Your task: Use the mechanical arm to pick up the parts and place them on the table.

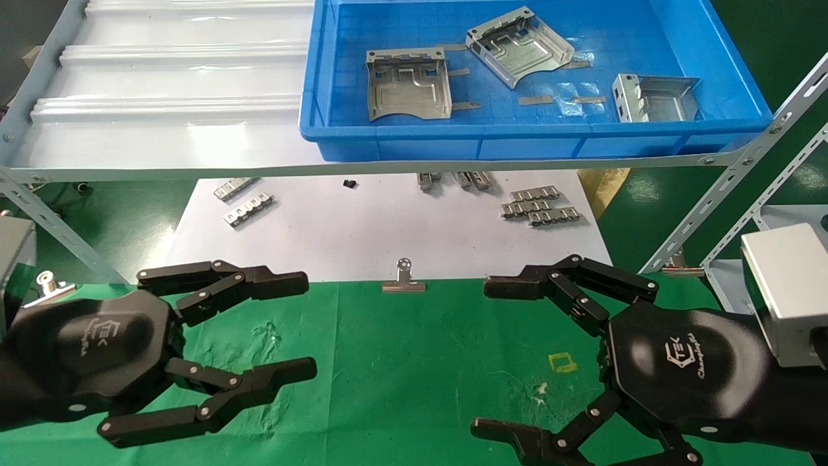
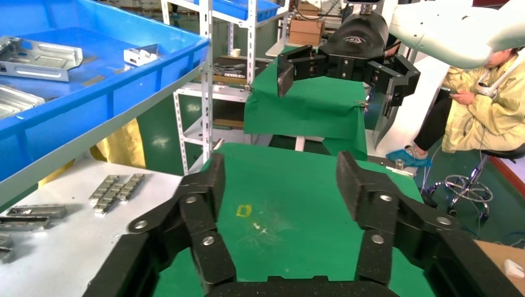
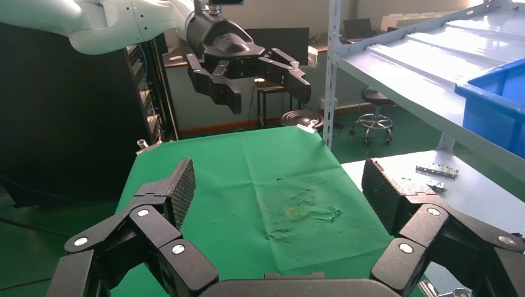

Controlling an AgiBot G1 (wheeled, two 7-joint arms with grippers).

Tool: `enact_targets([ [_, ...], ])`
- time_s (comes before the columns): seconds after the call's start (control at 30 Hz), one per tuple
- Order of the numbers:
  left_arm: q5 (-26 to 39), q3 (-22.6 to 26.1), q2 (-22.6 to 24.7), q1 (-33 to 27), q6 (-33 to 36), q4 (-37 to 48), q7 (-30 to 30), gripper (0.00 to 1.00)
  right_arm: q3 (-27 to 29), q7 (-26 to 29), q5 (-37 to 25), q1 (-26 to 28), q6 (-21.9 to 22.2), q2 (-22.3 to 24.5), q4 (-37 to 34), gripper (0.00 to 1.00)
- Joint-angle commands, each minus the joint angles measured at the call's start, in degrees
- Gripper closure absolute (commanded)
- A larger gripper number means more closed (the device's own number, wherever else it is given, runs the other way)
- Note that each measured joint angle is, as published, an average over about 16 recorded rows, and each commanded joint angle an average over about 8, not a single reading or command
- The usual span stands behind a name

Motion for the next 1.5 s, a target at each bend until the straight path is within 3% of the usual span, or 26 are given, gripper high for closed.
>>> enact_targets([
  [0.03,0.00,0.00,0.00,0.00,0.00,0.00,0.00,1.00,0.00,0.00,0.00,0.00,0.00,0.00,0.00,0.00],
  [0.6,0.00,0.00,0.00,0.00,0.00,0.00,0.00,1.00,0.37,-0.23,-0.78,1.64,1.67,-0.41,-0.60,0.00],
  [0.87,0.00,0.00,0.00,0.00,0.00,0.01,0.00,1.00,-0.41,0.13,-8.11,13.62,12.35,-6.05,-7.00,0.00],
  [1.23,0.00,0.01,0.00,0.00,0.00,0.01,0.00,1.00,-10.27,3.65,-30.08,33.68,30.83,-20.77,-26.39,0.00],
  [1.27,0.00,0.01,0.00,0.00,0.00,0.01,0.00,1.00,-11.31,3.99,-31.88,35.19,31.75,-22.08,-28.66,0.08],
  [1.43,0.00,0.01,0.00,-0.01,0.00,0.01,0.01,0.99,-15.86,4.60,-39.17,41.82,34.27,-28.25,-40.46,0.71],
  [1.5,0.00,0.01,0.00,-0.01,0.00,0.01,0.01,0.78,-17.20,4.14,-41.19,43.86,34.76,-30.39,-44.78,0.96],
])
